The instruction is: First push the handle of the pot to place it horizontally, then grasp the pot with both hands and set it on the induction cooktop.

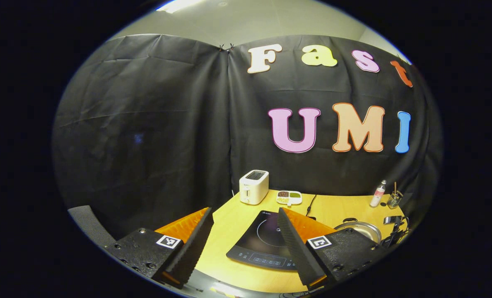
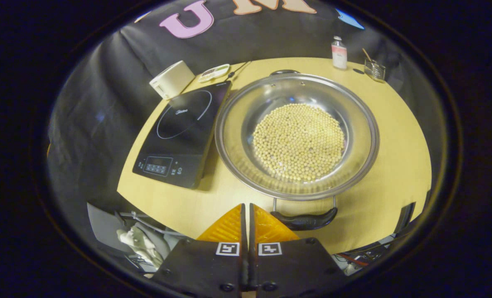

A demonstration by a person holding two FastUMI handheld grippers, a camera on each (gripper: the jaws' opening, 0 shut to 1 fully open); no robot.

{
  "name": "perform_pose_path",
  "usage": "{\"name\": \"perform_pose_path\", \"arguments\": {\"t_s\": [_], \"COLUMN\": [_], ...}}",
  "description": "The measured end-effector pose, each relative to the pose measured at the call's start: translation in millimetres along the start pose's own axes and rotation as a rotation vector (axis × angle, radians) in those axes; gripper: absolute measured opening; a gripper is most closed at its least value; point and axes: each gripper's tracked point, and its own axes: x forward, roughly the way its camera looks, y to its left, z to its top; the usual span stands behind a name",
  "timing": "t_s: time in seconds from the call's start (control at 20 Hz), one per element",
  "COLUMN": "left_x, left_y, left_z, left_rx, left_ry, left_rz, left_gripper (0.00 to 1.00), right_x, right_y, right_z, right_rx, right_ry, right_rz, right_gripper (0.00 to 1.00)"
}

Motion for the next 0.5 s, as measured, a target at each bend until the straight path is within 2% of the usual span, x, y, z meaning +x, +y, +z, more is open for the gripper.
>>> {"name": "perform_pose_path", "arguments": {"t_s": [0.05, 0.15, 0.2, 0.25, 0.5], "left_x": [0, 0, -1, -1, 1], "left_y": [1, 3, 4, 5, 3], "left_z": [0, -1, 0, 0, 1], "left_rx": [0.001, 0.006, 0.009, 0.011, 0.013], "left_ry": [0.001, 0.003, 0.002, 0.000, -0.004], "left_rz": [0.003, 0.010, 0.013, 0.015, 0.020], "left_gripper": [0.92, 0.92, 0.95, 0.92, 0.92], "right_x": [2, 2, 2, 3, 2], "right_y": [-5, -6, -9, -13, -37], "right_z": [0, 0, 1, 3, 10], "right_rx": [0.005, 0.034, 0.037, 0.037, 0.072], "right_ry": [0.002, 0.002, 0.001, -0.003, -0.016], "right_rz": [-0.011, -0.006, -0.011, -0.020, -0.050], "right_gripper": [0.03, 0.03, 0.02, 0.03, 0.02]}}
